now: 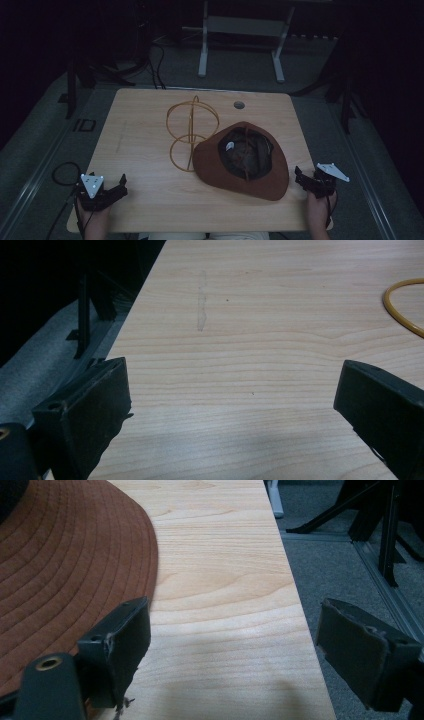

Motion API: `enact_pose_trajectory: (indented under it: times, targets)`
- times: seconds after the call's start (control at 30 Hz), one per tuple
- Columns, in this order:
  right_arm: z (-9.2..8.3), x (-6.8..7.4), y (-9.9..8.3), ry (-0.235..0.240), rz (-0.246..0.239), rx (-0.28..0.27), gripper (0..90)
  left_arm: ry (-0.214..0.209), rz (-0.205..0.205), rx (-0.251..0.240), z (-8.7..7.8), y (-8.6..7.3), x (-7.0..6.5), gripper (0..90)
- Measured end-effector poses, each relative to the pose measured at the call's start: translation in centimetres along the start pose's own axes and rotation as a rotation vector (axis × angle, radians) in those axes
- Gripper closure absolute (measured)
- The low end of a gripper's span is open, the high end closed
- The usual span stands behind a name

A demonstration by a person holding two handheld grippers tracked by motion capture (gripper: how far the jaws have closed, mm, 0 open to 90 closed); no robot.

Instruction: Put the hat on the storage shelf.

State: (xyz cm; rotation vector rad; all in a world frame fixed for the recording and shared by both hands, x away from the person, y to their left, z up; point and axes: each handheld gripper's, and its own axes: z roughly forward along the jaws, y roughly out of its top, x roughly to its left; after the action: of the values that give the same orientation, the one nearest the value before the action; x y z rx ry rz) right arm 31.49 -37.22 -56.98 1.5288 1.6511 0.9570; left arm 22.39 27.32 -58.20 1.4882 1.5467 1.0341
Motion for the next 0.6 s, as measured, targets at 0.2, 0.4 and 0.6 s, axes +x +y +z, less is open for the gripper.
enact_pose_trajectory:
  times: [0.2,0.4,0.6]
  targets:
    - [0.1,0.0,0.1,0.071,0.03,0.051,13.5,0.0,0.002,0.005,0.0,0.0,-0.1,2.4]
    - [-0.2,0.6,0.5,0.084,-0.005,0.063,13.5,-0.001,-0.001,0.006,0.1,0.0,0.0,2.4]
    - [-0.4,0.8,1.5,0.134,0.007,0.073,13.6,0.0,-0.006,0.009,0.0,0.0,0.0,2.4]
